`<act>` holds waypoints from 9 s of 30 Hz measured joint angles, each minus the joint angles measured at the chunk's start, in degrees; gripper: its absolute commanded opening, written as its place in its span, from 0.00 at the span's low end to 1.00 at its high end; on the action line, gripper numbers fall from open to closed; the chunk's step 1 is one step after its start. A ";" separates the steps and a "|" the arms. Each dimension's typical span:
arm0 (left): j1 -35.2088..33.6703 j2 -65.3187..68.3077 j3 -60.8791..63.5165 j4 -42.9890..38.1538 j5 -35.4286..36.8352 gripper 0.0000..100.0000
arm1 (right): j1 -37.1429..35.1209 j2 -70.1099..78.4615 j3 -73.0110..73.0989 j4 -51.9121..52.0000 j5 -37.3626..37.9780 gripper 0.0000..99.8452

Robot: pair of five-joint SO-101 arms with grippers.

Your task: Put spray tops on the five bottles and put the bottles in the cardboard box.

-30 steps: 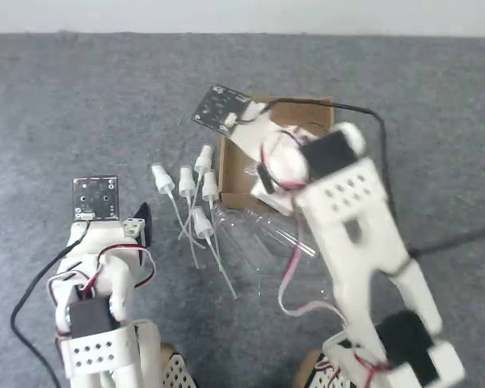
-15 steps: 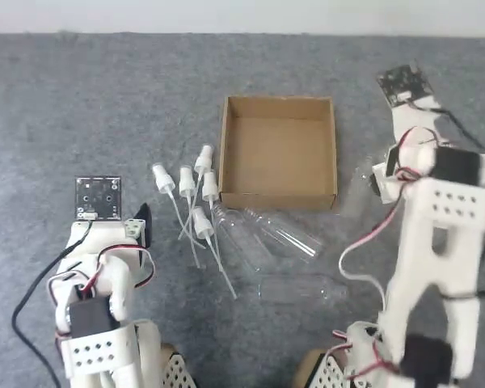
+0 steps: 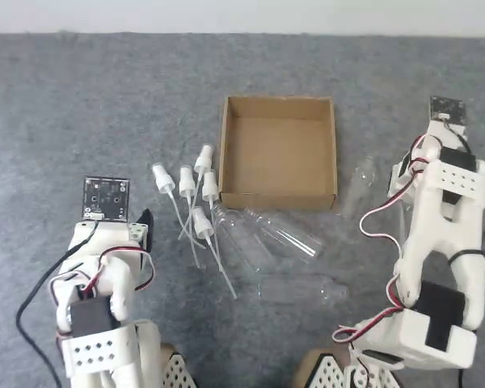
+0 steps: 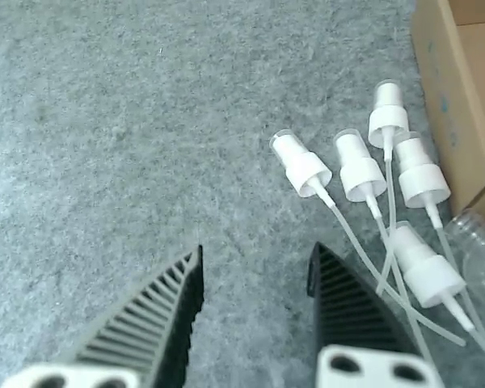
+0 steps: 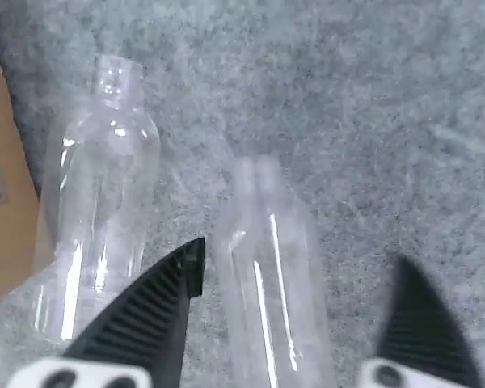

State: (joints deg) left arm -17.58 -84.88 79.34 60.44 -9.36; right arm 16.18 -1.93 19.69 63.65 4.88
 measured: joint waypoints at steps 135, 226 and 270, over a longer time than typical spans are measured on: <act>2.29 -18.55 17.58 12.04 1.23 0.20 | -3.34 -100.92 75.69 10.81 14.33 0.05; 3.34 -18.55 17.58 10.37 -6.95 0.20 | -0.70 -89.76 49.76 -10.29 13.45 0.05; -5.89 -18.37 5.36 1.93 -10.46 0.13 | 1.14 29.63 -23.91 8.53 25.85 0.01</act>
State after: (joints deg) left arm -23.47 -103.25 84.70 62.37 -19.82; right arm 17.32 27.69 -4.22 72.18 30.73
